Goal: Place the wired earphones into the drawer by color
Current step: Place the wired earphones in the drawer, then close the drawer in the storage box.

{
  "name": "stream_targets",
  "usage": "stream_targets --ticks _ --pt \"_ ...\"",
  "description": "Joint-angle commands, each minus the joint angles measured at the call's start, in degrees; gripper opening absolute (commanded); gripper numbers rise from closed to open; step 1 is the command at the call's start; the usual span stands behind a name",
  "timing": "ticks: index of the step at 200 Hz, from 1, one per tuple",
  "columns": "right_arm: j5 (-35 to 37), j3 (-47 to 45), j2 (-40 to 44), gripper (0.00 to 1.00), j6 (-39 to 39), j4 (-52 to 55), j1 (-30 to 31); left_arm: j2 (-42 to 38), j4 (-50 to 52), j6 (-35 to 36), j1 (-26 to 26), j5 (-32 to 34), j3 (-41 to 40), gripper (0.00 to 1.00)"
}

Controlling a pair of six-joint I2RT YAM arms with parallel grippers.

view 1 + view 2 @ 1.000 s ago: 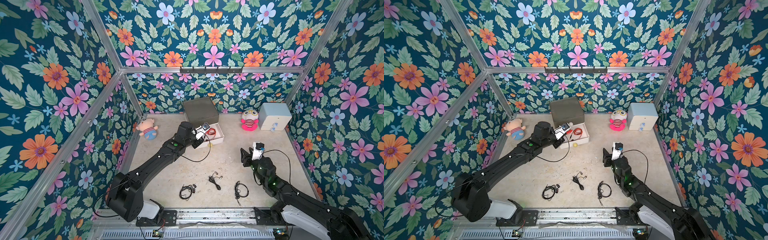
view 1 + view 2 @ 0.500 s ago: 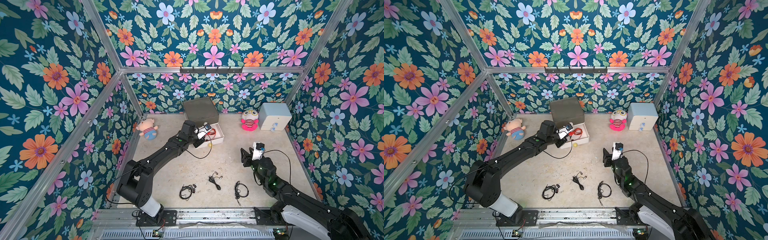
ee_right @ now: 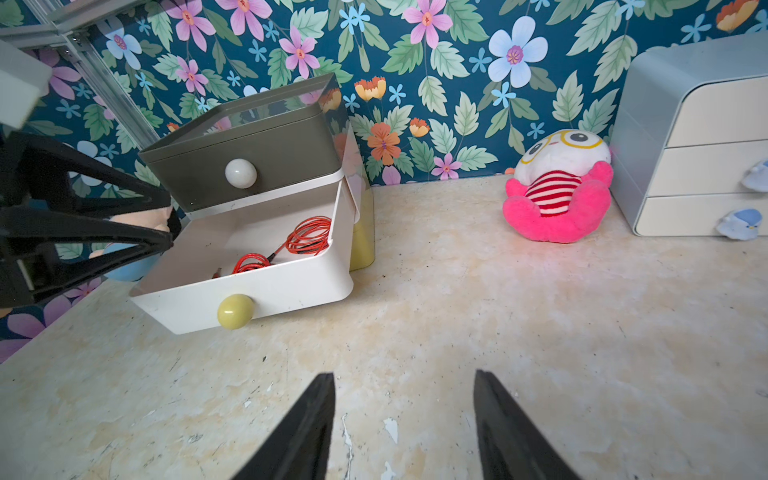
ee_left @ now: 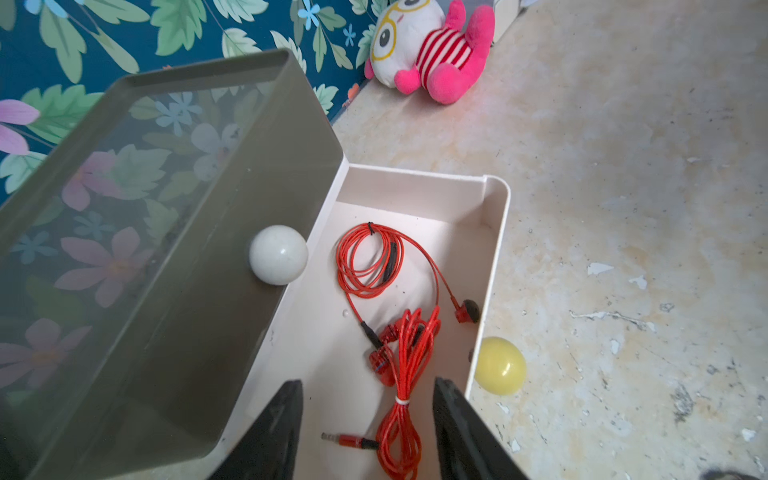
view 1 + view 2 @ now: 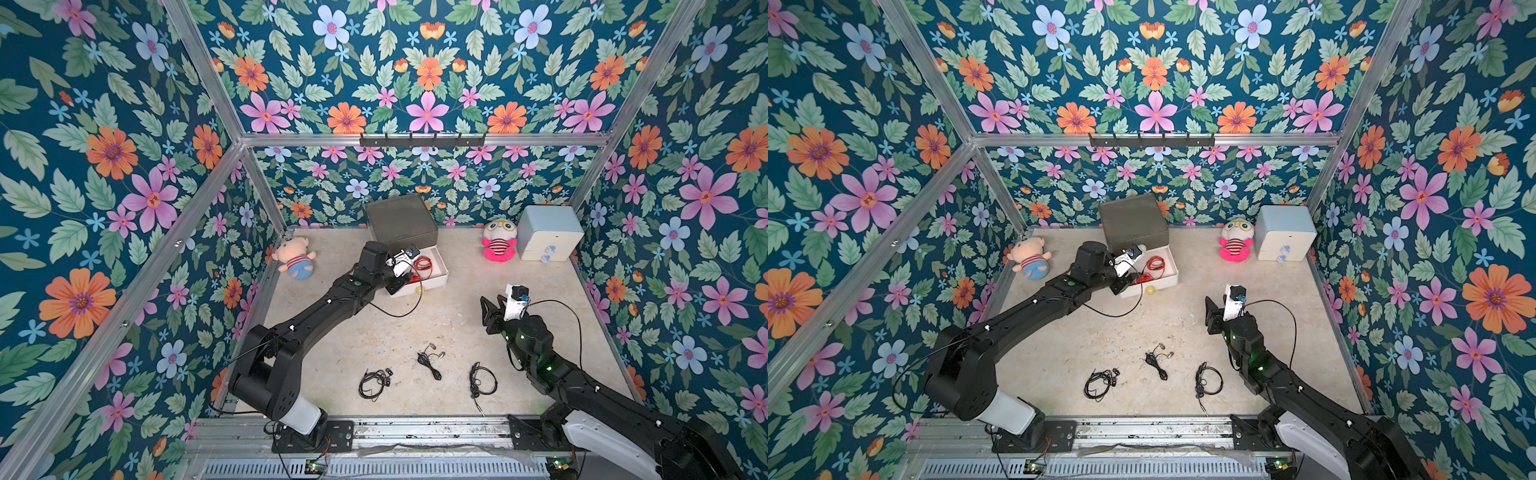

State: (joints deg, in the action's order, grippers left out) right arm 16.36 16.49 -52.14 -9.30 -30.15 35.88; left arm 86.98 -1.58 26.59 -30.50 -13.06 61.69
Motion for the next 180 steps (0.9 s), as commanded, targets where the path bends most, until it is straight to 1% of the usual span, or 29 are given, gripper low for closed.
stream_targets --ticks 1,16,27,34,39,42,83,96,110,132,161,180 --pt "-2.93 1.11 -0.15 0.59 -0.33 -0.49 0.02 -3.02 -6.0 -6.0 0.0 2.13 -2.58 0.67" --pt "-5.84 2.23 -0.48 0.59 -1.42 0.47 0.03 -6.4 -10.13 -10.6 -0.02 4.38 -6.31 0.77" --pt "-9.71 3.16 -1.04 0.59 -1.69 1.3 0.0 -9.03 -13.17 -14.14 -0.01 5.97 -9.32 0.82" --pt "-11.5 3.57 -1.55 0.59 -2.24 1.56 0.05 -10.71 -15.0 -16.53 -0.01 7.4 -11.11 0.89" --pt "-12.58 4.11 -2.15 0.59 -3.37 1.82 0.07 -11.84 -16.16 -18.56 -0.02 8.64 -12.59 0.97" --pt "-12.93 4.35 -2.35 0.59 -3.73 1.91 0.07 -12.47 -16.59 -19.63 -0.04 9.41 -13.29 0.99" --pt "-21.58 8.73 -9.73 0.59 -10.48 1.94 0.44 -19.73 -17.15 -28.51 -0.02 13.51 -19.97 0.99" --pt "-22.62 9.72 -12.23 0.58 -11.89 0.52 1.55 -21.52 -18.25 -32.23 0.0 15.2 -22.47 0.99" --pt "-22.67 10.84 -15.38 0.58 -13.62 -1.76 3.2 -23.7 -19.63 -34.91 -0.07 15.93 -25.36 0.99" --pt "-21.93 12.9 -19.72 0.58 -16.78 -4.48 5.27 -26.75 -21.86 -38.37 -0.08 19.95 -30.32 0.99" --pt "-21.03 15.56 -25.04 0.56 -21.99 -6.95 6.29 -29.09 -25.93 -39.62 -0.08 21.77 -36.72 0.99" --pt "-19.86 17.52 -27.85 0.55 -24.56 -7.11 6.64 -30.28 -26.28 -39.66 -0.08 21.9 -38.48 0.99"
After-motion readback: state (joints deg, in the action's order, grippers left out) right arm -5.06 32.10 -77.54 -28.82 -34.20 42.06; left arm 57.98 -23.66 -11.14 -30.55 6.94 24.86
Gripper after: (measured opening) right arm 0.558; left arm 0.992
